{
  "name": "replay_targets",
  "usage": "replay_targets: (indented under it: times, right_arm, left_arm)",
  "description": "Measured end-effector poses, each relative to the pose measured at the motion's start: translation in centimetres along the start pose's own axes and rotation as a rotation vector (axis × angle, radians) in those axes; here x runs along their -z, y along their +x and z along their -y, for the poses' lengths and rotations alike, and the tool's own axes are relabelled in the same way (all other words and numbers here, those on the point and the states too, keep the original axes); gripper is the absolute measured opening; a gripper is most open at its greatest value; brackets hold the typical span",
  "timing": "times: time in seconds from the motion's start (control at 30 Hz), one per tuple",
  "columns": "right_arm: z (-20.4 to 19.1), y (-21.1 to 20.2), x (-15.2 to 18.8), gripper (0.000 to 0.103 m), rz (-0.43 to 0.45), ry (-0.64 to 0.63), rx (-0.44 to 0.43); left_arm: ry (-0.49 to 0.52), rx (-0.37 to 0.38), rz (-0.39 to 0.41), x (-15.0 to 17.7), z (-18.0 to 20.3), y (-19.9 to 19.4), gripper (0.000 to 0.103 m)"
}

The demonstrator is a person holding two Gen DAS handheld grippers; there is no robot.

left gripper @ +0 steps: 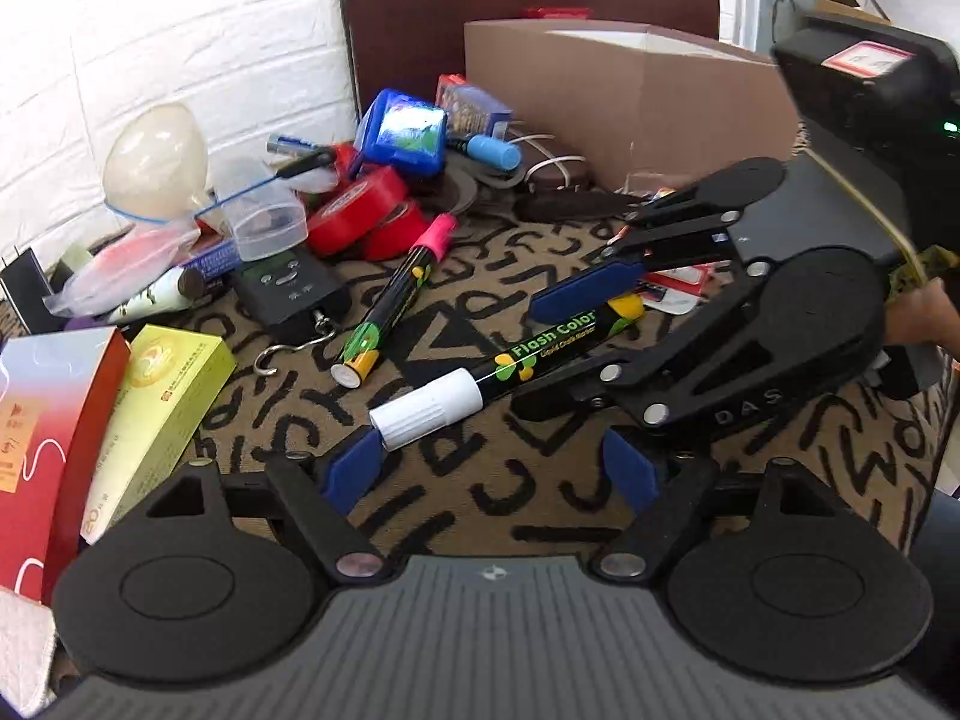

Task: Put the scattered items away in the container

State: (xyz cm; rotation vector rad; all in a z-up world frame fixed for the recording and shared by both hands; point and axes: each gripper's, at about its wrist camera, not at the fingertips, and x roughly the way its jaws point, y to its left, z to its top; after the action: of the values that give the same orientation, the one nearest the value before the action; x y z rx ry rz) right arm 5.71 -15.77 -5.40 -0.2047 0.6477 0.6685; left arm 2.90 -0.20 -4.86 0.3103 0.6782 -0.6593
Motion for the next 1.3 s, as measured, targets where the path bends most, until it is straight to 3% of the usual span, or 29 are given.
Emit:
replay_targets:
  times: [0.2, 0.3, 0.4, 0.53, 0.67, 0.77, 0.87, 1.03, 1.3]
  right_arm:
    - [-0.2, -0.4, 0.1, 0.052, -0.022, 0.000, -0.030]
    - [-0.7, -0.7, 0.2, 0.047, -0.031, -0.027, -0.012]
    - [-0.9, -1.1, 0.5, 0.046, -0.030, -0.045, 0.000]
    - [-0.6, -1.6, 0.8, 0.046, -0.030, -0.028, -0.006]
    - [-0.1, -1.8, 0.9, 0.046, -0.029, -0.020, -0.018]
    - [0.2, -1.8, 1.1, 0.047, -0.028, -0.036, -0.042]
    - [0.5, -1.8, 1.0, 0.046, -0.034, -0.066, -0.069]
    - [-0.2, -2.3, 0.9, 0.037, -0.052, -0.107, -0.043]
    - [-1.4, -3.9, 0.9, 0.030, -0.048, -0.181, -0.018]
  left_arm:
    - [-0.094, -0.017, 0.022, -0.6, -1.2, -0.1, 0.084]
    - [-0.029, -0.057, 0.033, -0.8, 0.0, -0.1, 0.085]
    - [0.050, -0.106, 0.101, -0.4, 1.0, -1.3, 0.084]
    - [0.058, -0.044, 0.111, -0.9, 0.3, -1.2, 0.084]
    - [0.137, 0.007, 0.010, -0.9, 0.2, 1.5, 0.084]
    - [0.164, 0.038, -0.018, -0.7, 0.0, 1.9, 0.084]
    - [0.169, 0.061, -0.028, -0.7, 0.2, 1.8, 0.075]
    - [0.164, 0.012, -0.025, -0.7, 1.2, 1.3, 0.040]
    - [0.166, 0.039, 0.023, -0.8, 1.4, 0.2, 0.040]
